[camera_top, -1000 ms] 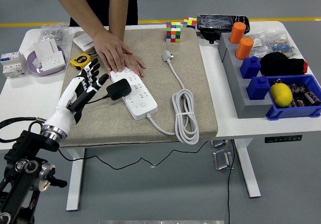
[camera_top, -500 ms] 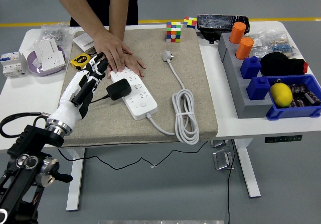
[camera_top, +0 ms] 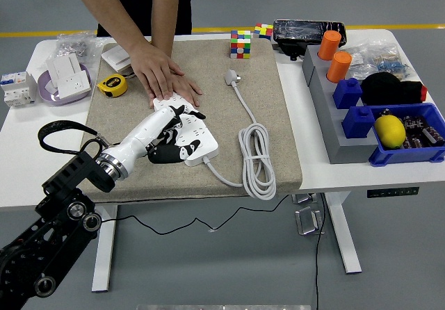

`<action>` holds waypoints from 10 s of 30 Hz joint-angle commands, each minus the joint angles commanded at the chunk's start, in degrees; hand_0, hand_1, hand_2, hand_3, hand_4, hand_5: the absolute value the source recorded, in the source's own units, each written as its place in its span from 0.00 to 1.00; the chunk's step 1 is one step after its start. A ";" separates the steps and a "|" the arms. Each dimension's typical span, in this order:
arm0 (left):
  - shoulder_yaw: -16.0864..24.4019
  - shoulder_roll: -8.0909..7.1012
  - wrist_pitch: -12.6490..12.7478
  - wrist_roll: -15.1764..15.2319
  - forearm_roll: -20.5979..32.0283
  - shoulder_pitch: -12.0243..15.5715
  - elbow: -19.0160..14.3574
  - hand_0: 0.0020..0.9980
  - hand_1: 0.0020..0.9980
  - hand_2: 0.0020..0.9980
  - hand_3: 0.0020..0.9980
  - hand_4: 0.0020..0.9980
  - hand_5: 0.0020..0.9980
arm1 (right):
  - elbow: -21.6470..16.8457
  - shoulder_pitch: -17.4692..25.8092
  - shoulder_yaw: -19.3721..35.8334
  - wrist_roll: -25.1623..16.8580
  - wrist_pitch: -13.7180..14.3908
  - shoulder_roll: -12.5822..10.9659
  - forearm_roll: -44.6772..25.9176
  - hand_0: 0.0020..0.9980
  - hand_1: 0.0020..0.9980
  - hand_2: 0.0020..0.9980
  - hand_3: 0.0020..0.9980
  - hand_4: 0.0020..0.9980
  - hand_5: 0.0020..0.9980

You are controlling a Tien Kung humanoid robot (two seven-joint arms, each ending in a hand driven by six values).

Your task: Pick up the plug,place it near the board,insert it into the board,press the button

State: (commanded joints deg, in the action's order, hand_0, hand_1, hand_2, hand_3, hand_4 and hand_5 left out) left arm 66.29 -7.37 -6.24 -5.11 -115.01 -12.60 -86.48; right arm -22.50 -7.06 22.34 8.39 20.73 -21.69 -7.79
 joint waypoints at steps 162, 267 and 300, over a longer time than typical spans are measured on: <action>3.12 6.36 8.93 3.46 -14.99 -17.33 36.18 0.83 0.82 0.70 0.78 1.00 0.34 | -0.21 -0.80 -1.15 0.07 0.19 -0.50 -0.17 0.79 0.75 0.74 0.76 1.00 1.00; 12.01 1.95 11.03 5.35 -14.99 -6.76 29.54 0.75 0.69 0.57 0.46 0.81 0.30 | -0.19 -0.40 0.31 0.05 0.57 -0.33 0.13 0.79 0.75 0.74 0.76 1.00 1.00; 23.00 6.44 11.21 8.18 12.56 -0.51 10.18 0.88 0.92 0.91 0.90 1.00 1.00 | -0.19 -0.11 0.91 -0.21 0.96 0.43 0.17 0.79 0.74 0.73 0.76 1.00 1.00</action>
State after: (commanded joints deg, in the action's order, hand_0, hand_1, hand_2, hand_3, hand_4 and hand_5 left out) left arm 89.29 -0.92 4.97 3.07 -102.45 -13.12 -76.29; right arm -22.69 -7.17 23.26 8.18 21.69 -21.26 -7.62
